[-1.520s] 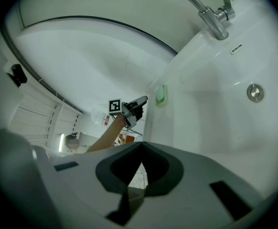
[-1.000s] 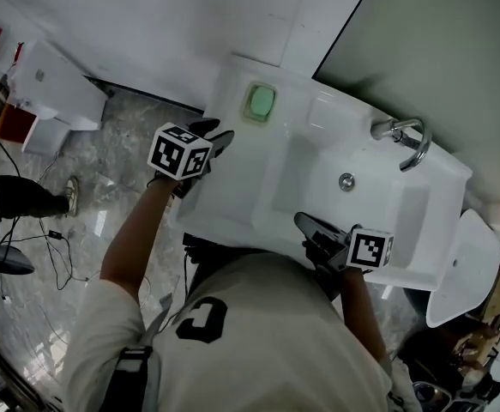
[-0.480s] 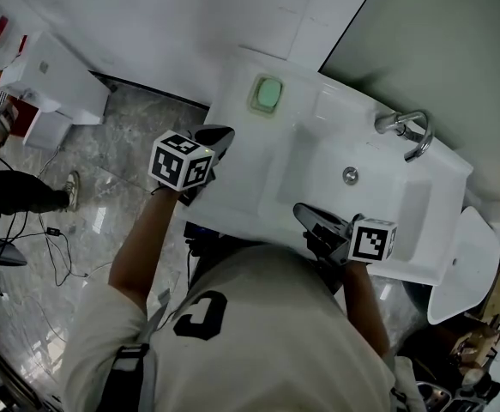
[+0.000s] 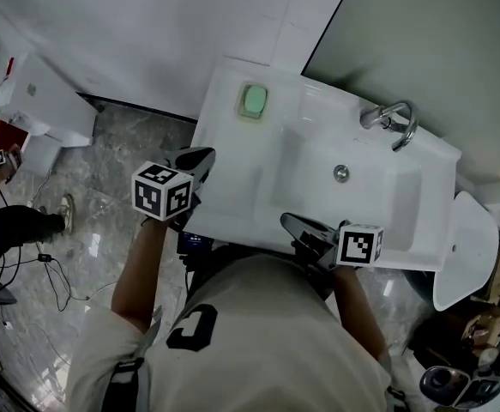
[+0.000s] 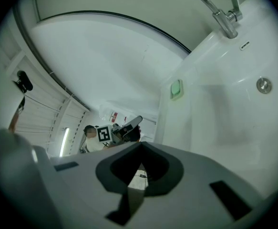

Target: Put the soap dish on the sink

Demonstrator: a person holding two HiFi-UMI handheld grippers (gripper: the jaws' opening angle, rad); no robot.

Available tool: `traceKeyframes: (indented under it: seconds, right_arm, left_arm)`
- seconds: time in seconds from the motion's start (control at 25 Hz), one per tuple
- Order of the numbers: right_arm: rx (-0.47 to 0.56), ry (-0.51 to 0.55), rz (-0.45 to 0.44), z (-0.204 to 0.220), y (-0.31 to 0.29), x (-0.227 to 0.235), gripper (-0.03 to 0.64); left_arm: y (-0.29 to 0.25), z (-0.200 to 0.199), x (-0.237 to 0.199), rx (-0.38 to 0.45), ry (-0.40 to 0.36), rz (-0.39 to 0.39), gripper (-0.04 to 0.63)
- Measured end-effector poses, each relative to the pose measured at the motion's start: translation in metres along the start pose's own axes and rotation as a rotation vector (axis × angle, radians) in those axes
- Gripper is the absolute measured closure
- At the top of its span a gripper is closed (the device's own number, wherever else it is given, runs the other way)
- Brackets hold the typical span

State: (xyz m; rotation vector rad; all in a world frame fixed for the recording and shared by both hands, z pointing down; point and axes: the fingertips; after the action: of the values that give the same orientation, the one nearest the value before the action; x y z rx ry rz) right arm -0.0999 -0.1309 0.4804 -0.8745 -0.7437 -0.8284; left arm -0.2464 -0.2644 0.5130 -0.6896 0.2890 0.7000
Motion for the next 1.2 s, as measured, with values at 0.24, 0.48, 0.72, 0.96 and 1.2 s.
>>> traceKeyframes:
  seconds: [0.24, 0.48, 0.72, 0.96, 1.2]
  right_arm:
    - [0.016, -0.027, 0.015, 0.013, 0.003, -0.008, 0.607]
    - [0.082, -0.046, 0.046, 0.014, 0.015, -0.006, 0.607]
    - [0.071, -0.026, 0.036, 0.013, 0.017, -0.004, 0.607]
    - [0.043, 0.007, 0.006, 0.018, 0.027, -0.007, 0.607]
    - [0.064, 0.019, -0.020, 0.023, 0.050, -0.010, 0.607]
  left_arm:
    - [0.009, 0.018, 0.005, 0.009, 0.063, 0.048, 0.575]
    - [0.011, 0.021, 0.018, 0.004, 0.040, 0.079, 0.575]
    - [0.022, 0.011, 0.028, 0.025, -0.002, 0.064, 0.575]
    - [0.039, 0.008, 0.046, 0.048, -0.002, 0.053, 0.575]
    - [0.035, 0.015, 0.099, 0.057, 0.015, 0.147, 0.575]
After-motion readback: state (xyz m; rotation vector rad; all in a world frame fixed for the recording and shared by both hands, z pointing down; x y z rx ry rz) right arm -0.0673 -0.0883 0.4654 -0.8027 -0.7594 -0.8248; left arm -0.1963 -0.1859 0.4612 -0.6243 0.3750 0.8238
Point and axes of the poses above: the fingertips, and each gripper's own axes: y backward along the fingers, x to its right, z out of its underside, and after that the axes turned 7 degrees about y, right-handed
